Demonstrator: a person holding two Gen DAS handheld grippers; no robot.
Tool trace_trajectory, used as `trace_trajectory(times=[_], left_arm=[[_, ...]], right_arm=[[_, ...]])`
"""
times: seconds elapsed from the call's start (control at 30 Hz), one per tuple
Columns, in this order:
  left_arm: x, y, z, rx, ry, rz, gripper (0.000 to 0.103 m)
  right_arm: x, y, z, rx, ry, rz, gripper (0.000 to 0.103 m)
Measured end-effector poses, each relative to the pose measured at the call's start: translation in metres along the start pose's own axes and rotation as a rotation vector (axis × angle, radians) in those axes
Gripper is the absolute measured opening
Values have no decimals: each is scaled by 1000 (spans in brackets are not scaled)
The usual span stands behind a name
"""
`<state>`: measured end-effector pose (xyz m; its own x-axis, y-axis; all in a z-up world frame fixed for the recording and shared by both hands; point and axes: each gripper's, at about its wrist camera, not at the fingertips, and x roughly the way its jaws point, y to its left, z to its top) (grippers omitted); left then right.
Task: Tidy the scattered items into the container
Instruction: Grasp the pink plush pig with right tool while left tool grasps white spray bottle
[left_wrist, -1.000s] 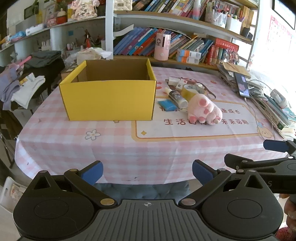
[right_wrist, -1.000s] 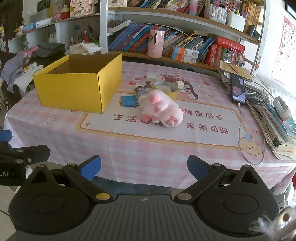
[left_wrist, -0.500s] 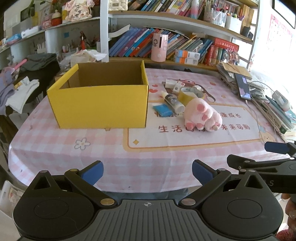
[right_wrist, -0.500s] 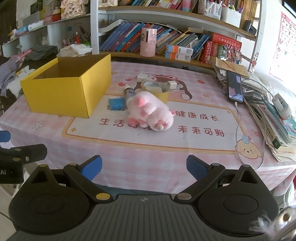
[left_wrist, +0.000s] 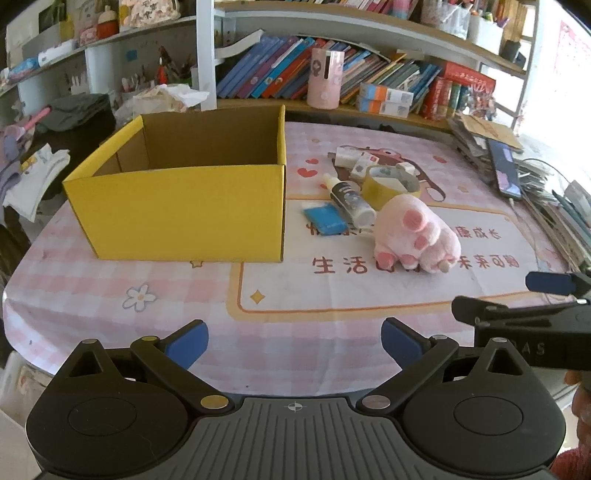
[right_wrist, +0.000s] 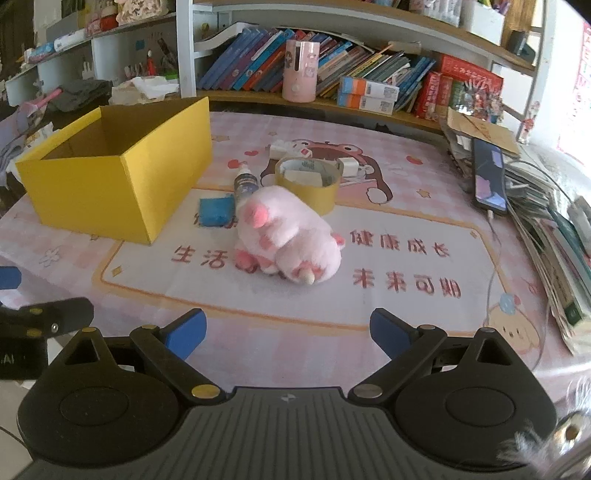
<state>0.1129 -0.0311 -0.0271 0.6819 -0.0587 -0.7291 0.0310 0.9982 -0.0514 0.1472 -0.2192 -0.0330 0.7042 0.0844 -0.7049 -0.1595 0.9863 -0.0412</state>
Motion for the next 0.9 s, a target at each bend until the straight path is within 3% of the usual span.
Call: trace_trajectory(times=[0.6, 0.9], left_arm=[[45, -24, 36, -143, 60, 139, 100], [58, -39, 44, -184, 86, 217, 100]], right_arm=[[83, -29, 61, -168, 78, 170, 97], [118, -37, 76, -227, 129, 267, 97]])
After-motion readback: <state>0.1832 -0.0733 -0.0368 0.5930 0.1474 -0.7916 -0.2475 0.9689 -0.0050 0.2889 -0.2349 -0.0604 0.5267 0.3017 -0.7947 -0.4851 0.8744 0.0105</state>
